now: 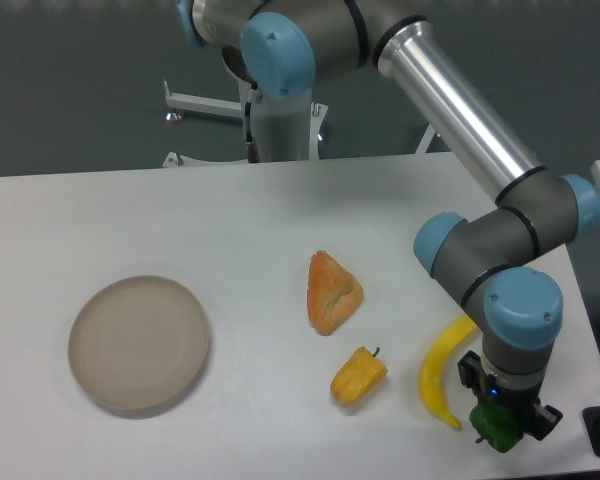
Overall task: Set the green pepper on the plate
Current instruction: 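Grasp the green pepper beside the banana and lift it up, then carry the green pepper over the beige plate and lower it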
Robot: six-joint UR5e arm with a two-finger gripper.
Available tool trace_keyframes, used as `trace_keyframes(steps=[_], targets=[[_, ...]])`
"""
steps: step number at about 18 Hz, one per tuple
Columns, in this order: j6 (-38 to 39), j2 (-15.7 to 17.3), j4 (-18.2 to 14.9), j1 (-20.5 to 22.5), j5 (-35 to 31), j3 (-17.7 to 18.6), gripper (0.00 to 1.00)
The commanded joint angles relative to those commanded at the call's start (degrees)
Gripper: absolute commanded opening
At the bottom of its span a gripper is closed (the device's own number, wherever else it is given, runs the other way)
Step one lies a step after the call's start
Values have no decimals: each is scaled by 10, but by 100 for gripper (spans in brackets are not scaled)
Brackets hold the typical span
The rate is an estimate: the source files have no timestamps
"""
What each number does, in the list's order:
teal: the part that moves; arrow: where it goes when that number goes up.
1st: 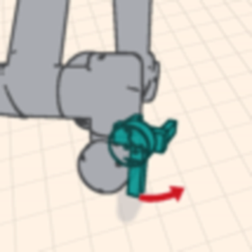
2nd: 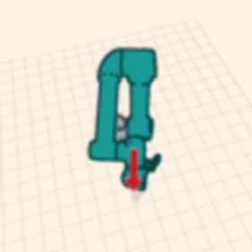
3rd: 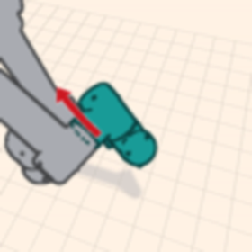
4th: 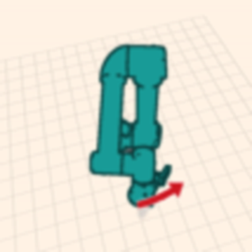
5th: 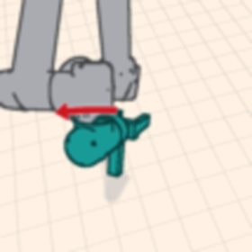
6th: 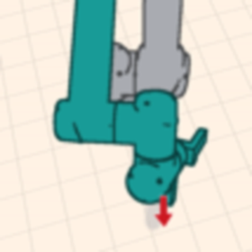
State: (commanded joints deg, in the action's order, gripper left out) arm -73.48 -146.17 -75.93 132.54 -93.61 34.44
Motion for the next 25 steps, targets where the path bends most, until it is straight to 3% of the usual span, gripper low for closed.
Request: trace_keyframes(steps=[6, 13, 17, 20, 22, 25], targets=[[63, 76, -63, -36, 83, 51, 42], [240, 139, -63, -125, 144, 119, 42], [307, 173, -59, -177, 149, 188, 42], [373, 181, -59, -221, 145, 219, 42], [389, 187, -41, -239, 144, 248, 42], [419, 192, 25, -265, 133, 301, 42]])
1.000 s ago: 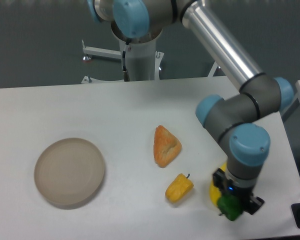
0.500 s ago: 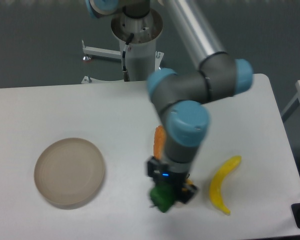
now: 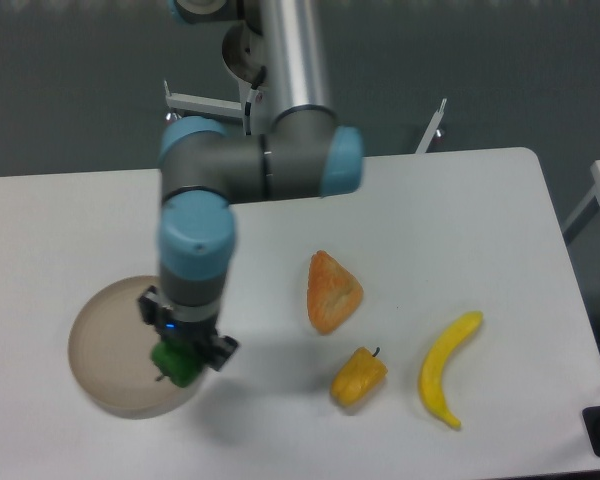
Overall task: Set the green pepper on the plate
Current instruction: 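Carry the green pepper over the beige plate and lower it, then hold the green pepper on the plate and open the gripper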
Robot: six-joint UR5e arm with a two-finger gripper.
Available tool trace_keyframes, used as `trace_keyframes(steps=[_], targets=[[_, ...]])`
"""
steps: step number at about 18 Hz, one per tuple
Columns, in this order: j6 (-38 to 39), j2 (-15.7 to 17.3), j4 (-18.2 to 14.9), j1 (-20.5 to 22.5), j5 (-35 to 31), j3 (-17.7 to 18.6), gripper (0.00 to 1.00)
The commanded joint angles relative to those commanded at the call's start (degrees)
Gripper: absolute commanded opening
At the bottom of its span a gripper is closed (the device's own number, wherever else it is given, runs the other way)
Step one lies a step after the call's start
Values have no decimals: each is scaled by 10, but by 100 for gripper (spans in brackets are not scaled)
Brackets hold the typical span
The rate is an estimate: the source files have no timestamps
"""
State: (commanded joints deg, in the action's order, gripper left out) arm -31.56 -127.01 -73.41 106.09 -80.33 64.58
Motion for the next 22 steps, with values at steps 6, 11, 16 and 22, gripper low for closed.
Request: trace_keyframes(steps=[6, 11, 16, 22], targets=[[1, 16, 34, -23, -43, 64, 42], [4, 13, 34, -32, -45, 73, 42], [24, 14, 33, -37, -42, 87, 42], [28, 10, 33, -40, -42, 87, 42]])
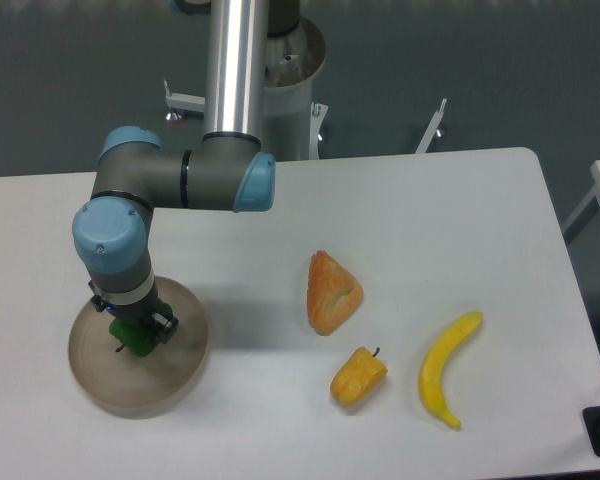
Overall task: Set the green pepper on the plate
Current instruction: 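Hold the green pepper on the plate and open the gripper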
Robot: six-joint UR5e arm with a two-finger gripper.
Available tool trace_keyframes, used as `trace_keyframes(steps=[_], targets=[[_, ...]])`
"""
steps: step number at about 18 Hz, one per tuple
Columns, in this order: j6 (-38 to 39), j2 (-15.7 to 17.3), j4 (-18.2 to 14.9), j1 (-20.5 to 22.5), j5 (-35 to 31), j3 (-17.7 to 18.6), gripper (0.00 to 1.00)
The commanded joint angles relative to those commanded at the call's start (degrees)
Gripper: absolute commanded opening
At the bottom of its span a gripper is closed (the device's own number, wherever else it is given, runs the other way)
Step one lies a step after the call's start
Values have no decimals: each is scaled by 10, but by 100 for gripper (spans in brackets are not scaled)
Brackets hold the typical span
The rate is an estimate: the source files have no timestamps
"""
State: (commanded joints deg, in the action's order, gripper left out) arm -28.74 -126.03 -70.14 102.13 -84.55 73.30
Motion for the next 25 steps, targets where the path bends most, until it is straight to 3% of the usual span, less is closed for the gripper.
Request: trace_keyframes(steps=[25], targets=[[14, -11, 9, -4, 5, -2, 44]])
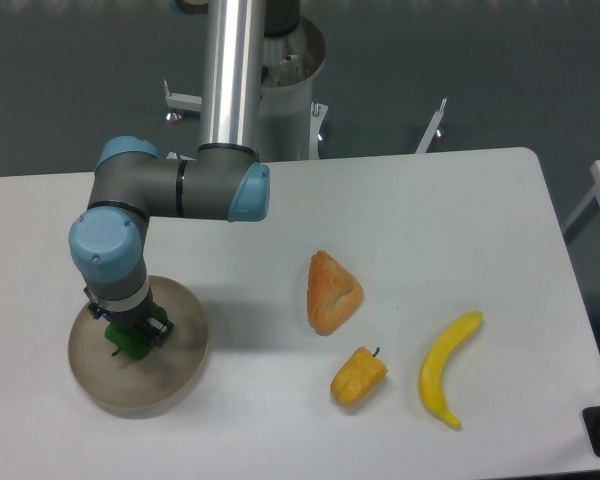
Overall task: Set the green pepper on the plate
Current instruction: 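Hold the green pepper on the plate and open the gripper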
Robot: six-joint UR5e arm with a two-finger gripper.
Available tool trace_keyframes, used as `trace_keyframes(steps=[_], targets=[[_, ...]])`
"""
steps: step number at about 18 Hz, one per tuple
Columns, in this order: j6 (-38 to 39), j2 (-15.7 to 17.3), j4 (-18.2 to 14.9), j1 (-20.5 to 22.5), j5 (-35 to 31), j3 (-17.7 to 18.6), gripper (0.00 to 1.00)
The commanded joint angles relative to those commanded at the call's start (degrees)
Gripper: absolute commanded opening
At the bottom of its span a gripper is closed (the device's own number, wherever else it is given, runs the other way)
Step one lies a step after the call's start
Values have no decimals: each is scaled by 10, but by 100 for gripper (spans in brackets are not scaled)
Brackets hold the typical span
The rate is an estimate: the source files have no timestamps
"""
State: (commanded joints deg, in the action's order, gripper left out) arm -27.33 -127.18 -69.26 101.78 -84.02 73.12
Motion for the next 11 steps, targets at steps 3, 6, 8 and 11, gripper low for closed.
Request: trace_keyframes(steps=[3, 6, 8, 11], targets=[[0, 0, -1, 0, 0, 1, 45], [0, -1, -1, 0, -1, 1, 50], [0, -1, -1, 0, -1, 1, 53], [1, 0, -1, 0, -1, 1, 66]])
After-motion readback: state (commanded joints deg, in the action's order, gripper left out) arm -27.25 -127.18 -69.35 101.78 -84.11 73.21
